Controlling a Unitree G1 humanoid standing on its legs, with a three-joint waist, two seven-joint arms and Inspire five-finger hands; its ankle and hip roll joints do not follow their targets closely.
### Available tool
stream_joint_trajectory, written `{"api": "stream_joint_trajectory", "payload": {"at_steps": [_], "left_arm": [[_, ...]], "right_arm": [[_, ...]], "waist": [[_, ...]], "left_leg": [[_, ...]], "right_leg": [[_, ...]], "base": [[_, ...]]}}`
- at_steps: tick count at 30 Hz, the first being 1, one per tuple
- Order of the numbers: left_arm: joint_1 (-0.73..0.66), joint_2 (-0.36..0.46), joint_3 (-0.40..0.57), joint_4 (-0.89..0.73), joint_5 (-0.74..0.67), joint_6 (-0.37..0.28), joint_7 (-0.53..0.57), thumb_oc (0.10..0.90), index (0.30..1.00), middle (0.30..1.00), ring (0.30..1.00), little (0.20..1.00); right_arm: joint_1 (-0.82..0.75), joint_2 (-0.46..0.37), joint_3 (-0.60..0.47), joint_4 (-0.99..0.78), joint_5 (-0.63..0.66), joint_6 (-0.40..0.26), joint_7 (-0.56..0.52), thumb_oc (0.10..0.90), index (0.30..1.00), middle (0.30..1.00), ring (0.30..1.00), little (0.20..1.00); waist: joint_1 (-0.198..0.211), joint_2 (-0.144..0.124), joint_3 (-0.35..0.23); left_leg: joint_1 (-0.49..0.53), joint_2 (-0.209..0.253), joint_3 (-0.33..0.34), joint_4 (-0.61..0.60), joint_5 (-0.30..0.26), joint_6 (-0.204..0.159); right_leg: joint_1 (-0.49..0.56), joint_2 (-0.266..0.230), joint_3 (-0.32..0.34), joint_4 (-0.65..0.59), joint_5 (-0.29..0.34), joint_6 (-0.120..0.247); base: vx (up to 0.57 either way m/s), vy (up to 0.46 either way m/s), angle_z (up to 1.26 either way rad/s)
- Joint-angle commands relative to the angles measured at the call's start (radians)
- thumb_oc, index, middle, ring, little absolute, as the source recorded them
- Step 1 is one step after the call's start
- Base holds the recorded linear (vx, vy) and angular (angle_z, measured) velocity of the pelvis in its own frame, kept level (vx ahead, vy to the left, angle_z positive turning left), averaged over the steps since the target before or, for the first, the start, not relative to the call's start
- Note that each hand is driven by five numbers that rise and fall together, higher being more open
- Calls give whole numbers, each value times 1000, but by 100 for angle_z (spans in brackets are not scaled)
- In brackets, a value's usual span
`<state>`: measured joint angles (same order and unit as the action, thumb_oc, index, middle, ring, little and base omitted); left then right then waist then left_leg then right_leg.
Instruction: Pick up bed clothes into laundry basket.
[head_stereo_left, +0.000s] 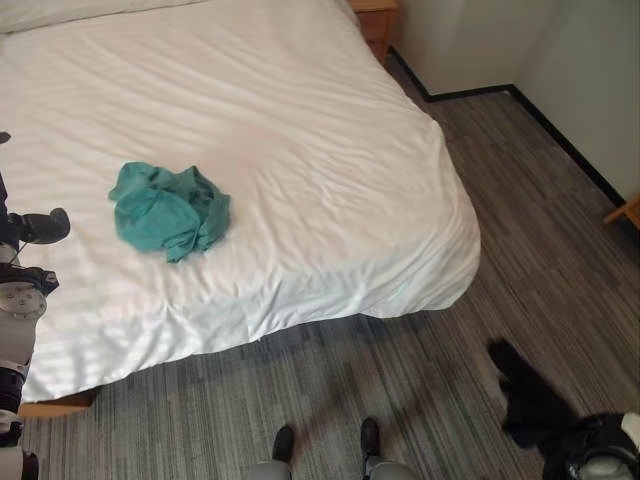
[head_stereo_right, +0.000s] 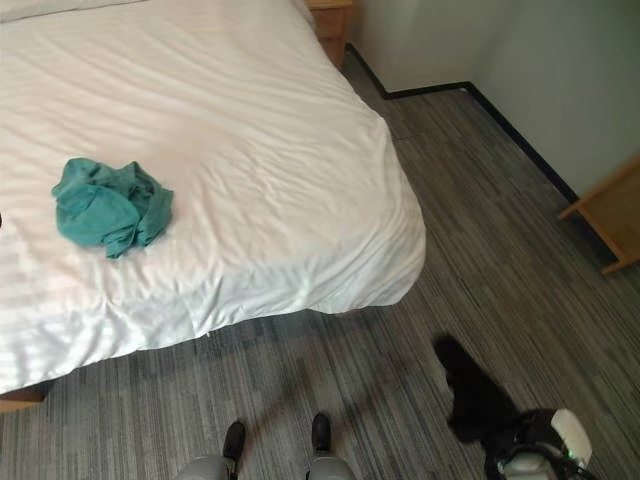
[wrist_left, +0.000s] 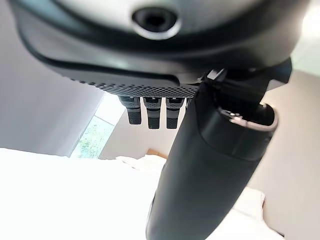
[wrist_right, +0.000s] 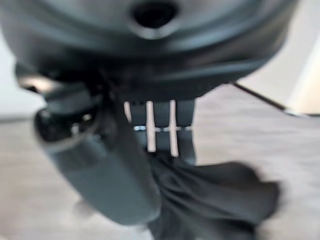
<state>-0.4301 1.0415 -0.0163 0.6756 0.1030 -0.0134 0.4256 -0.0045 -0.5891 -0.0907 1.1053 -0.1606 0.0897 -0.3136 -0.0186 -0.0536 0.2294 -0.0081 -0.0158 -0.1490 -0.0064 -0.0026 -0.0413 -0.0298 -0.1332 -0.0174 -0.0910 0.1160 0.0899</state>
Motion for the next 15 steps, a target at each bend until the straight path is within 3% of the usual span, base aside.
{"api": "stream_joint_trajectory", "payload": {"at_steps": [1,5,12,15], "left_arm": [[-140,43,-6,67,14,-26,43,800,900,900,900,900],[-177,37,-46,149,3,-29,27,800,900,900,900,900],[-136,-41,-66,191,3,-48,21,800,900,900,900,900],[-177,-93,-151,383,78,-9,9,800,900,900,900,900]], "right_arm": [[-5,-63,62,20,-15,-25,-12,400,300,300,300,300],[-16,-30,111,30,-23,-23,10,400,300,300,300,300],[-60,-16,194,6,-48,-29,25,400,300,300,300,300],[-104,-33,233,-36,-61,-39,9,400,300,300,300,300]], "waist": [[8,16,-117],[5,4,-107],[2,-22,-66],[-23,-44,-11]], "left_leg": [[-5,26,-13,-81,0,-23],[10,22,32,-81,-7,-15],[22,18,85,-81,-16,-5],[-1,24,111,-80,-5,-7]], "right_leg": [[37,-40,-30,10,-47,128],[14,-52,-4,12,-17,148],[-30,-64,21,14,27,172],[-90,-57,38,20,74,172]], "base": [[-3,117,-27],[-11,105,-39],[-41,42,-29],[-161,3,-44]]}}
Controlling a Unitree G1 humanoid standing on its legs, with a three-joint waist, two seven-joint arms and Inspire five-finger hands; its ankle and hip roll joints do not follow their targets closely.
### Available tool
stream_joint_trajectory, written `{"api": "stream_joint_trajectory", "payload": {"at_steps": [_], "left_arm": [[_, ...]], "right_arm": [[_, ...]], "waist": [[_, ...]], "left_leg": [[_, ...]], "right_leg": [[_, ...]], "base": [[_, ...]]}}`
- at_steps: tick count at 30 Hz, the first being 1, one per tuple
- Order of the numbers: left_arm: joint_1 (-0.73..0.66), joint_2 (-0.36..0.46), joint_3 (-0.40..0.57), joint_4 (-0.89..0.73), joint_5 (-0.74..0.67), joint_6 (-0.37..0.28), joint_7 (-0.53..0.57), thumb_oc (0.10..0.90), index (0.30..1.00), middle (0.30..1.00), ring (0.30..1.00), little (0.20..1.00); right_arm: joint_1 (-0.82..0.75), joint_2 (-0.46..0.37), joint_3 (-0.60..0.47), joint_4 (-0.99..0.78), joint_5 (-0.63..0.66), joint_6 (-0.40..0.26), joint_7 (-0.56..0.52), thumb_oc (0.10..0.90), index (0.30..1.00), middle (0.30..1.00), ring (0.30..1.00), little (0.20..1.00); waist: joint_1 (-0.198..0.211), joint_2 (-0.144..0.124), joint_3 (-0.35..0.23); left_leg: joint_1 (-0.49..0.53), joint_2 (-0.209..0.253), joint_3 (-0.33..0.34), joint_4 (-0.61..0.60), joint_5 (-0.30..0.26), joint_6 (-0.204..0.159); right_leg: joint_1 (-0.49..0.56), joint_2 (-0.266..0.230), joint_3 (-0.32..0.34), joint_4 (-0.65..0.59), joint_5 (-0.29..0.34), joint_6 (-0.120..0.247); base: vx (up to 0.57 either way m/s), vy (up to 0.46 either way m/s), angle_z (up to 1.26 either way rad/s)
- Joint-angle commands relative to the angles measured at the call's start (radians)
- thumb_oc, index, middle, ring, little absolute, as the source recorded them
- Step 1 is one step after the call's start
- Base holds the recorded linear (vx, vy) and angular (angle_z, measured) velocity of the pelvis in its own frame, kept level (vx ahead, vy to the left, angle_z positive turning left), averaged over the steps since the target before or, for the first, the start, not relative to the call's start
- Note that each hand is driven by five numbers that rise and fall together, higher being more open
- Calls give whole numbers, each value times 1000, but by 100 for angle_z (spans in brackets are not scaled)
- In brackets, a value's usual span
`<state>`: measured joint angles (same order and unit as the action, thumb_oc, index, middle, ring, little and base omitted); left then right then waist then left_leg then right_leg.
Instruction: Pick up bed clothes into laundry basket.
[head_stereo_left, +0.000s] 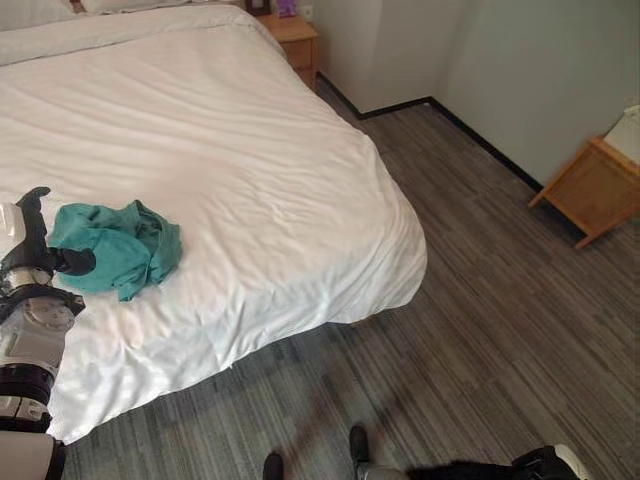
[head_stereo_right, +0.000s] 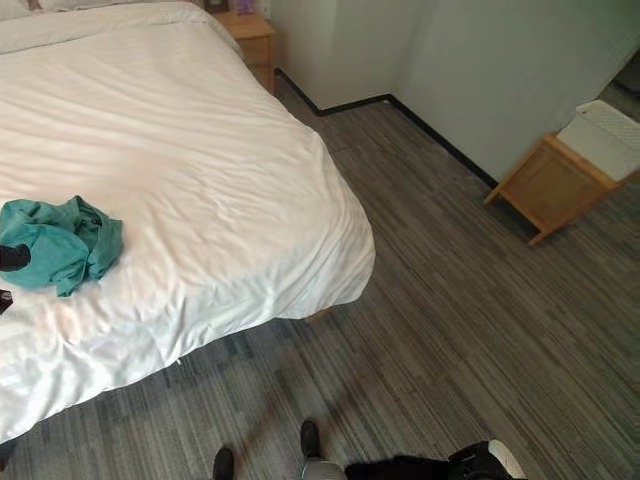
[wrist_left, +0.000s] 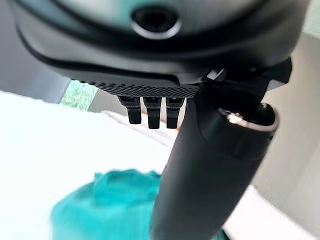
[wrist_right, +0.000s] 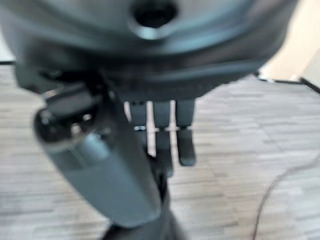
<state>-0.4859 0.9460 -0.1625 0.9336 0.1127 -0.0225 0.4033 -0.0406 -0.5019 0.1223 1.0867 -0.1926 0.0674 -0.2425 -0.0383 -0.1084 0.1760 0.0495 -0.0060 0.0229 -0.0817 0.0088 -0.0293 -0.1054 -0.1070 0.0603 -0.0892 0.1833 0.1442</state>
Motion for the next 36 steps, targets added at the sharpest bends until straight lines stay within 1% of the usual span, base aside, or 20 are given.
{"api": "stream_joint_trajectory", "payload": {"at_steps": [1,2,3,4,5,8,11,13,15,16,21,25,26,28,30,32,33,34,35,36], "left_arm": [[-126,2,-8,129,68,-2,32,800,900,900,900,900],[-123,-18,-32,197,94,6,1,773,860,860,860,860],[-112,-34,-48,238,130,12,-13,726,789,789,789,789],[-91,-51,-65,281,176,22,-34,430,345,345,345,345],[-72,-63,-67,300,192,25,-45,400,300,300,300,300],[-37,-90,-38,333,204,37,-35,400,300,300,300,300],[-73,-40,-15,309,193,49,20,400,300,300,300,300],[-114,-1,-34,267,211,57,60,400,300,300,300,300],[-146,28,-42,211,204,68,96,400,300,300,300,300],[-173,50,-53,193,213,70,107,400,300,300,300,300],[-244,144,-49,5,208,80,174,400,300,300,300,300],[-201,183,34,-179,189,72,189,400,300,300,300,300],[-144,205,80,-278,206,73,171,400,300,300,300,300],[-81,216,135,-344,231,81,135,400,300,300,300,300],[-38,207,169,-372,235,79,103,400,300,300,300,300],[-14,200,185,-367,229,76,92,400,300,300,300,300],[-2,189,190,-343,213,70,79,435,352,352,352,352],[7,175,187,-322,204,70,62,580,571,571,571,571],[17,160,177,-296,201,73,38,800,900,900,900,900],[28,142,165,-268,201,74,5,800,900,900,900,900]], "right_arm": [[-68,-120,19,-17,-29,-16,-62,400,300,300,300,300],[-77,-121,26,-20,-29,-16,-58,400,300,300,300,300],[-82,-125,29,-18,-31,-18,-58,400,300,300,300,300],[-91,-132,31,-18,-30,-21,-54,400,300,300,300,300],[-95,-140,28,-21,-29,-23,-54,400,300,300,300,300],[-86,-154,18,-33,-25,-35,-52,400,300,300,300,300],[-26,-145,2,-61,-30,-50,-56,400,300,300,300,300],[-23,-114,19,-77,-37,-59,-62,400,300,300,300,300],[-30,-31,77,-74,-75,-55,-74,400,300,300,300,300],[-14,-12,87,-79,-94,-57,-78,400,300,300,300,300],[0,51,79,-72,-104,-46,-79,400,300,300,300,300],[5,59,70,-90,-106,-37,-68,400,300,300,300,300],[18,56,60,-112,-124,-30,-56,400,300,300,300,300],[19,51,60,-124,-141,-21,-41,400,300,300,300,300],[19,59,68,-128,-146,-22,-30,400,300,300,300,300],[19,64,76,-127,-148,-22,-22,400,300,300,300,300],[13,69,83,-122,-143,-22,-18,400,300,300,300,300],[6,74,86,-118,-137,-21,-16,400,300,300,300,300],[1,73,91,-116,-134,-17,-12,400,300,300,300,300],[-3,79,95,-105,-132,-10,-7,400,300,300,300,300]], "waist": [[-1,11,43],[-7,8,51],[-9,4,56],[-17,-2,61],[-22,-6,67],[-35,-7,77],[-43,-4,83],[-35,2,80],[-23,12,64],[-22,19,54],[-4,34,16],[16,42,4],[43,48,7],[72,59,16],[87,64,26],[88,65,27],[94,63,22],[102,61,23],[109,58,21],[115,55,16]], "left_leg": [[-59,15,-60,-5,-17,-19],[-66,18,-51,-4,-14,-19],[-70,14,-44,-3,-16,-17],[-72,9,-38,-2,-18,-14],[-73,5,-32,-3,-20,-14],[-74,-9,-25,-3,-26,-8],[-66,-22,-19,-6,-34,-3],[-56,-27,-23,-6,-38,-1],[-47,-36,-33,-6,-46,3],[-40,-38,-35,-6,-48,5],[-1,-48,-58,-5,-64,14],[26,-61,-75,-4,-70,24],[42,-68,-76,-2,-76,34],[61,-61,-66,-3,-75,41],[71,-52,-66,-4,-69,46],[75,-53,-68,-4,-70,49],[74,-55,-69,-4,-69,51],[71,-55,-69,0,-68,52],[69,-55,-73,2,-68,52],[68,-53,-75,3,-67,53]], "right_leg": [[-16,-83,-39,19,7,118],[-23,-81,-35,18,2,118],[-28,-83,-33,17,-1,118],[-38,-86,-26,20,2,118],[-44,-89,-22,22,6,118],[-61,-99,-18,26,12,118],[-62,-117,-41,25,21,118],[-46,-130,-70,23,25,118],[-32,-144,-92,23,39,118],[-23,-151,-104,24,42,118],[25,-178,-156,37,50,118],[32,-176,-141,52,73,118],[26,-181,-153,75,63,118],[26,-191,-205,154,34,118],[40,-186,-243,224,-10,118],[52,-181,-248,242,-23,118],[63,-171,-250,250,-30,117],[67,-172,-261,257,-26,116],[72,-175,-274,254,-25,114],[74,-176,-284,257,-21,114]], "base": [[-186,-4,-48],[-71,40,-41],[-97,64,-41],[-68,73,-27],[-67,75,-19],[-57,74,-14],[-63,42,-5],[-23,-11,-4],[7,8,2],[24,25,8],[36,23,25],[23,50,17],[-26,143,-6],[-32,114,-18],[-62,49,-11],[-51,23,-4],[-67,15,-8],[-37,-17,-10],[2,-41,-4],[32,-31,1]]}}
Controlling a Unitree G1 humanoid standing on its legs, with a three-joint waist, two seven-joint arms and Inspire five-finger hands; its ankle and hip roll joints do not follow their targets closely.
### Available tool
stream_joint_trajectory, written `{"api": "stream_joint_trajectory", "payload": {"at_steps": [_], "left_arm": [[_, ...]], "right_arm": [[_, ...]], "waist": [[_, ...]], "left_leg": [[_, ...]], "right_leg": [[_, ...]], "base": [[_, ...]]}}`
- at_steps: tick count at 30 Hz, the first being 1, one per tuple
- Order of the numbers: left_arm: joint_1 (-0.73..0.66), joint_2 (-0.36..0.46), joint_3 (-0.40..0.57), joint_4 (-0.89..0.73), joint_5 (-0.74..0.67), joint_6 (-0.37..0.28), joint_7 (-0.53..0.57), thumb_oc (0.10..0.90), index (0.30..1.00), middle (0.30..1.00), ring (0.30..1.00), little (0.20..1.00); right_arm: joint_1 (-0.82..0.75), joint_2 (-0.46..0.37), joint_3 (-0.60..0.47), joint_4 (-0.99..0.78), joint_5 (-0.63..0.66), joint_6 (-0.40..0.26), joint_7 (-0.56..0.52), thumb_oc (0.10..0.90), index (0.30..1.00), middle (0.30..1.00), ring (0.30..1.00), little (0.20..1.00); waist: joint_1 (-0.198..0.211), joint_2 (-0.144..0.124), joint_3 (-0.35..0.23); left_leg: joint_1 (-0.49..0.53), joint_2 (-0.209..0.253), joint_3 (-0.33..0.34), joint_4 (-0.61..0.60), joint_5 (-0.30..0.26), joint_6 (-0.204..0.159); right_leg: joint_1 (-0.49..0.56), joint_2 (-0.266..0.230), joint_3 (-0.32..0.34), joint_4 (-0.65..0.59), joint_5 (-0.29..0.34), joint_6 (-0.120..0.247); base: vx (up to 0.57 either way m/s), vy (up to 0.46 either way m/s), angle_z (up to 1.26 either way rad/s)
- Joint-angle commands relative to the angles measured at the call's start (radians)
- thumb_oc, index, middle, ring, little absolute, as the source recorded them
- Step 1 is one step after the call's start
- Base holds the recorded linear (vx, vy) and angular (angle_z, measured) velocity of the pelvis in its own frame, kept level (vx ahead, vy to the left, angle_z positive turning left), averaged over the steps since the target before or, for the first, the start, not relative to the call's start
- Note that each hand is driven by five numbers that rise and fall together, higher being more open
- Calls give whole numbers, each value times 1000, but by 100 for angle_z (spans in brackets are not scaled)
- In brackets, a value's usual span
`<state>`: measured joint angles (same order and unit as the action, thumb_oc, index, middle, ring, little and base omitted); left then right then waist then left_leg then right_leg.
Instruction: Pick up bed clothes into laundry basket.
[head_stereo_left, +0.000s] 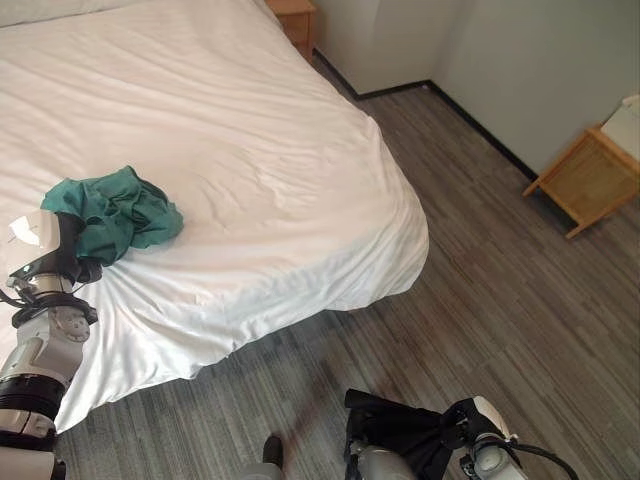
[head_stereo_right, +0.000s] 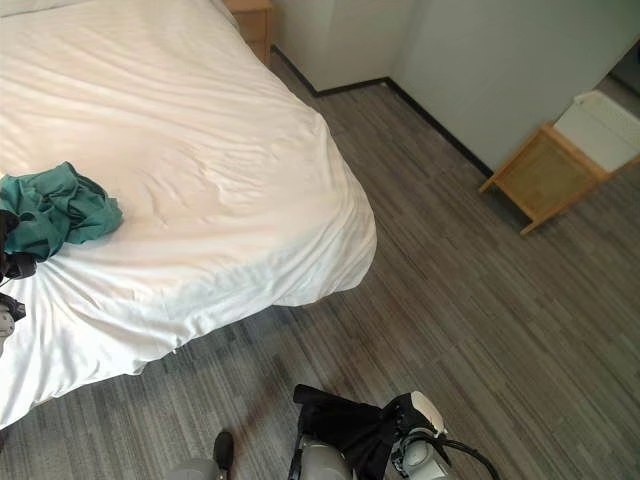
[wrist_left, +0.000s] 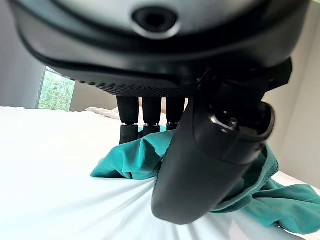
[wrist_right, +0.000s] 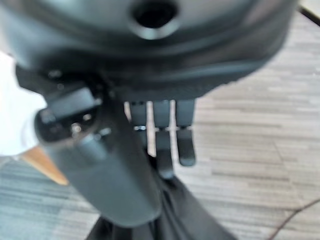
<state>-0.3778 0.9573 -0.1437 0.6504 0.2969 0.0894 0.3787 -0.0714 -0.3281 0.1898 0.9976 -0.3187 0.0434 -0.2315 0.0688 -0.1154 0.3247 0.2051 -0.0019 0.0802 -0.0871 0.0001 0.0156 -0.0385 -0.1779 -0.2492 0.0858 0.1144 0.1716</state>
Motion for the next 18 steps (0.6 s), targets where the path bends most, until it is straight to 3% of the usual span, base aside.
{"api": "stream_joint_trajectory", "payload": {"at_steps": [1,3,4,9,16,18], "left_arm": [[-55,100,139,48,21,-36,-7,800,900,900,900,900],[-14,-14,124,222,10,-27,-70,800,900,900,900,900],[-15,-58,116,325,4,-17,-74,800,900,900,900,900],[-58,-91,108,541,-24,9,-87,800,900,900,900,900],[-249,76,96,557,-86,29,4,800,900,900,900,900],[-298,198,109,430,-102,37,54,800,900,900,900,900]], "right_arm": [[25,-87,33,2,-10,21,-13,400,300,300,300,300],[2,-60,47,82,-11,45,9,431,347,347,347,347],[-24,-60,54,105,-9,51,14,400,300,300,300,300],[-87,-65,93,146,-24,67,26,400,300,300,300,300],[-90,-84,91,171,-10,63,7,400,300,300,300,300],[-69,-83,81,168,11,62,-4,400,300,300,300,300]], "waist": [[13,59,-138],[21,34,-158],[20,26,-163],[20,13,-168],[20,8,-161],[37,8,-150]], "left_leg": [[-87,-58,-134,8,-60,9],[-79,-69,-136,10,-67,13],[-75,-70,-135,10,-67,13],[-58,-69,-132,4,-72,11],[-61,-65,-126,0,-74,11],[-65,-61,-125,0,-75,11]], "right_leg": [[11,-104,21,78,48,84],[27,-99,12,54,44,80],[28,-97,9,52,45,79],[24,-105,-5,53,56,82],[22,-108,-23,34,61,87],[19,-109,-26,31,73,90]], "base": [[45,-16,2],[89,4,-2],[74,9,-3],[58,20,0],[17,-8,-7],[5,-42,-6]]}}
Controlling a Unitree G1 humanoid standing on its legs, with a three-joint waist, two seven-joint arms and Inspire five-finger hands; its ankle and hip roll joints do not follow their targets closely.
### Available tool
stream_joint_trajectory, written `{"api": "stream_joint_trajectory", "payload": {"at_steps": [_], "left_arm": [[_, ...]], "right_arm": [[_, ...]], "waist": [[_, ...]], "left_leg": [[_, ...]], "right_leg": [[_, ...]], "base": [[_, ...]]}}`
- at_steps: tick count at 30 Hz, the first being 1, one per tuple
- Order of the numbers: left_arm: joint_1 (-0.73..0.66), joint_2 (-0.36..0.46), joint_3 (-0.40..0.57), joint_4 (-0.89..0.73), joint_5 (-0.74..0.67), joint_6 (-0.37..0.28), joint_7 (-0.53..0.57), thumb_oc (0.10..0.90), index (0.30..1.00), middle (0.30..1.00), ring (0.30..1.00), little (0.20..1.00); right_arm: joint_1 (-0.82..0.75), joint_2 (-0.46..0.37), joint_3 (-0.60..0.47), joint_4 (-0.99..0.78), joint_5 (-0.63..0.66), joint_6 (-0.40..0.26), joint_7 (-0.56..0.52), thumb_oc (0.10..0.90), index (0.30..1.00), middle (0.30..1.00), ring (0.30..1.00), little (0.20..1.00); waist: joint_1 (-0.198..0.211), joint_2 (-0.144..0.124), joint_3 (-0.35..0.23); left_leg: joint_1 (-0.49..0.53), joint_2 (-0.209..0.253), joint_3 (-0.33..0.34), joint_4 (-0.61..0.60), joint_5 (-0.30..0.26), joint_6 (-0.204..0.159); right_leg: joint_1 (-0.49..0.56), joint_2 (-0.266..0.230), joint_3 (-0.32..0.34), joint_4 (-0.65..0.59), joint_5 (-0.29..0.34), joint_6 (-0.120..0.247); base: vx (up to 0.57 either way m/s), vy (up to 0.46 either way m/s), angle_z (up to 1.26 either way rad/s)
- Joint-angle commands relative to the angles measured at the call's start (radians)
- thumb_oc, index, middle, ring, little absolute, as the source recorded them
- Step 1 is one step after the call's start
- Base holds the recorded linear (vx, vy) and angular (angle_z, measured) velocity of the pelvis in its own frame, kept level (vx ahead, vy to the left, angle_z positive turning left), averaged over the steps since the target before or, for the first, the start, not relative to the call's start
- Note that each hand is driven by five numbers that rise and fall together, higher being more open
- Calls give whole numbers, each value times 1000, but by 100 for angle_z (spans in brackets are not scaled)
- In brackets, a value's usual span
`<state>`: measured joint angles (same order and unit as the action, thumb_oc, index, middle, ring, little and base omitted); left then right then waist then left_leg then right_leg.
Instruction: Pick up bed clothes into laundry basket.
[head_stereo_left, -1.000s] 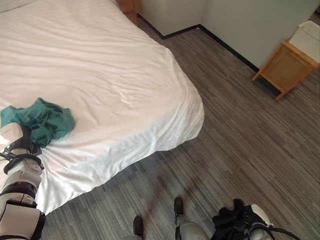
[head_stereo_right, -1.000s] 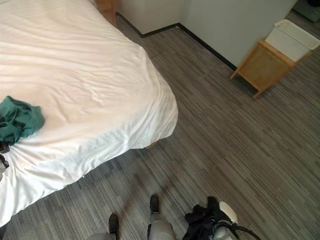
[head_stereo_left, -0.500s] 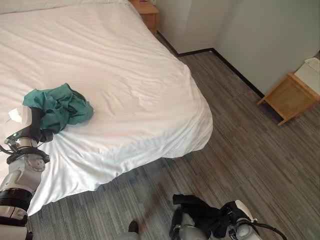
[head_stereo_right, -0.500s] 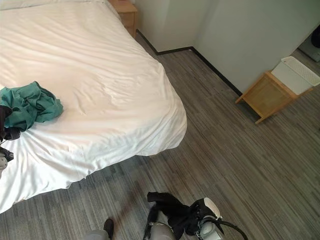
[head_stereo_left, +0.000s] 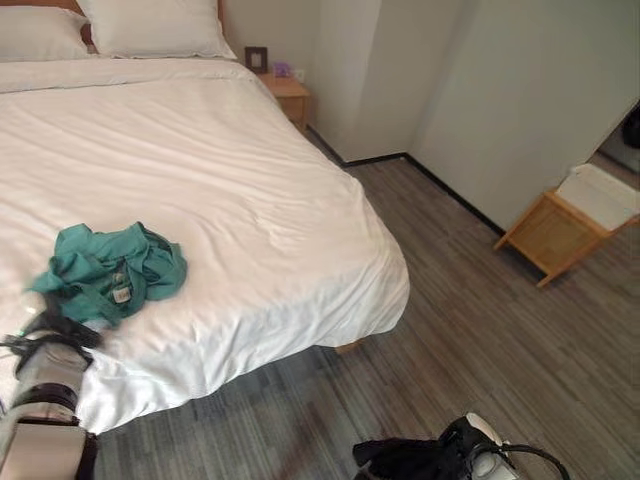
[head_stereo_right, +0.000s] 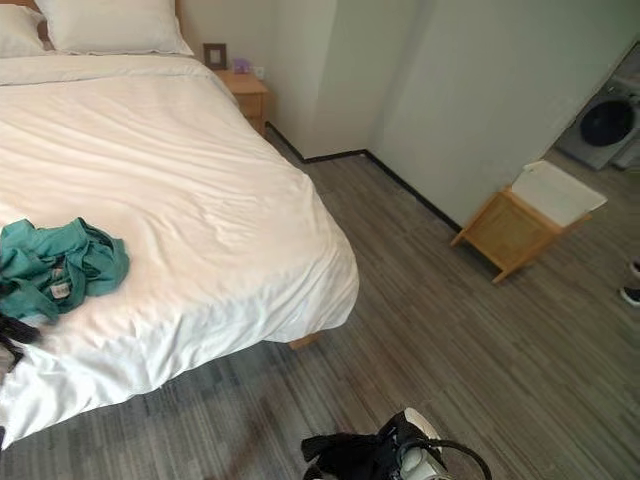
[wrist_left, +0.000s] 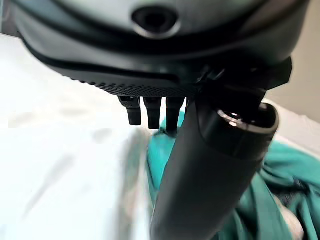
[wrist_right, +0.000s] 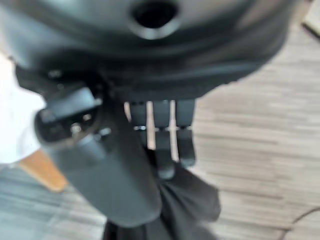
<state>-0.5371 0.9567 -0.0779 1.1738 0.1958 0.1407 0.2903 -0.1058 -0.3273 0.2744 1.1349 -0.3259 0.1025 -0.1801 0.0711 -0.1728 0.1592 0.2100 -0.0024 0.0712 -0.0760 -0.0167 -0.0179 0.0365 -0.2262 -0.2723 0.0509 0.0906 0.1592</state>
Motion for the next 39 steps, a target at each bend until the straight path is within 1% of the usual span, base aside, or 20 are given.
{"api": "stream_joint_trajectory", "payload": {"at_steps": [1,2,3,4,5,6,9,10,12,15,18,21,25,27,28,29,30,31,34,39], "left_arm": [[-148,247,54,-163,-25,-23,139,800,900,900,900,900],[-143,249,58,-168,-26,-20,138,800,900,900,900,900],[-108,353,91,-324,-46,-39,96,800,900,900,900,900],[-77,397,120,-397,-47,-43,85,800,900,900,900,900],[-59,420,148,-445,-48,-48,91,800,900,900,900,900],[-56,441,187,-499,-61,-59,122,800,900,900,900,900],[-51,437,200,-525,-82,-72,124,800,900,900,900,900],[-64,398,190,-532,-131,-93,125,800,900,900,900,900],[-92,351,154,-521,-145,-117,141,800,900,900,900,900],[-134,315,101,-490,-138,-127,148,800,900,900,900,900],[-200,236,21,-375,-138,-129,167,800,900,900,900,900],[-203,201,6,-349,-154,-134,171,800,900,900,900,900],[-180,155,18,-294,-157,-130,181,800,900,900,900,900],[-201,120,3,-177,-173,-119,171,800,900,900,900,900],[-223,112,-16,-123,-175,-118,156,497,446,446,446,446],[-234,98,-38,-72,-168,-111,134,400,300,300,300,300],[-247,98,-49,-64,-169,-114,133,400,300,300,300,300],[-228,76,-53,16,-137,-96,110,400,300,300,300,300],[-217,71,-25,101,-149,-79,89,400,300,300,300,300],[-213,123,-18,162,-113,-43,64,400,300,300,300,300]], "right_arm": [[-19,-84,-11,29,29,4,-53,400,300,300,300,300],[-18,-82,-10,28,29,4,-53,400,300,300,300,300],[15,-73,-33,23,34,8,-35,400,300,300,300,300],[29,-71,-40,23,35,10,-24,400,300,300,300,300],[38,-66,-41,19,35,10,-20,400,300,300,300,300],[60,-53,-42,7,37,1,-16,400,300,300,300,300],[70,-46,-45,-4,37,-6,-11,400,300,300,300,300],[59,-43,-39,-19,40,-6,-13,400,300,300,300,300],[51,-32,-32,-28,47,-17,-22,400,300,300,300,300],[43,-32,-27,-38,46,-21,-29,400,300,300,300,300],[30,-35,-14,-46,45,-27,-46,400,300,300,300,300],[24,-30,-6,-54,44,-27,-63,400,300,300,300,300],[9,-15,25,-59,34,-24,-84,400,300,300,300,300],[-14,-14,35,-57,44,-25,-96,400,300,300,300,300],[-25,-19,36,-55,48,-24,-99,400,300,300,300,300],[-32,-23,41,-55,55,-22,-103,400,300,300,300,300],[-33,-21,38,-55,55,-22,-103,400,300,300,300,300],[-51,-22,40,-49,61,-21,-110,400,300,300,300,300],[-65,-31,46,-48,66,-21,-114,400,300,300,300,300],[-57,-41,46,-64,72,-25,-108,400,300,300,300,300]], "waist": [[45,69,18],[44,67,18],[70,69,23],[80,67,19],[84,67,18],[86,65,21],[86,64,25],[81,64,27],[75,59,33],[69,54,37],[49,42,46],[41,28,59],[35,5,90],[29,-7,109],[24,-12,115],[14,-14,125],[15,-15,123],[5,-22,133],[-15,-23,112],[-21,-1,82]], "left_leg": [[-73,-59,-117,-11,-58,44],[-73,-59,-117,-11,-58,44],[-73,-56,-112,-11,-61,42],[-75,-55,-106,-11,-62,40],[-76,-53,-101,-11,-63,38],[-77,-47,-94,-8,-64,35],[-82,-42,-94,-6,-62,36],[-83,-38,-90,-5,-61,35],[-87,-29,-79,-4,-58,28],[-89,-20,-69,-4,-59,24],[-91,-5,-39,-3,-61,18],[-98,8,-7,-2,-61,13],[-116,18,23,-3,-56,7],[-138,22,21,-4,-48,4],[-152,24,20,-5,-43,1],[-165,28,20,-5,-37,-2],[-169,29,18,-4,-37,-2],[-192,43,24,-3,-27,-9],[-206,44,35,-5,-29,-10],[-177,27,41,-11,-44,-8]], "right_leg": [[-56,-62,-8,64,100,103],[-55,-62,-7,63,100,103],[-47,-67,-27,58,108,103],[-43,-72,-39,54,117,103],[-40,-76,-47,51,123,103],[-35,-84,-58,49,148,103],[-32,-82,-62,51,151,103],[-33,-78,-70,54,151,103],[-31,-77,-88,54,149,103],[-33,-79,-101,51,152,103],[-42,-77,-111,41,160,103],[-59,-73,-105,25,175,103],[-95,-55,-72,-8,188,103],[-110,-48,-67,-20,187,103],[-116,-44,-68,-29,183,103],[-127,-41,-66,-34,182,103],[-131,-41,-68,-34,182,103],[-146,-33,-57,-46,182,103],[-158,-25,-36,-66,178,103],[-139,-29,-38,-77,151,103]], "base": [[0,0,0],[16,-41,0],[27,-43,3],[30,-55,2],[32,-77,7],[15,-78,6],[4,-22,2],[31,-13,-1],[16,-26,-5],[-3,-24,-6],[-4,-36,-13],[-26,-48,-40],[-39,-33,-47],[-96,-43,-28],[-130,-52,-15],[-91,-34,-10],[-130,-64,-1],[-100,-45,-1],[-39,-12,-7],[27,25,-12]]}}
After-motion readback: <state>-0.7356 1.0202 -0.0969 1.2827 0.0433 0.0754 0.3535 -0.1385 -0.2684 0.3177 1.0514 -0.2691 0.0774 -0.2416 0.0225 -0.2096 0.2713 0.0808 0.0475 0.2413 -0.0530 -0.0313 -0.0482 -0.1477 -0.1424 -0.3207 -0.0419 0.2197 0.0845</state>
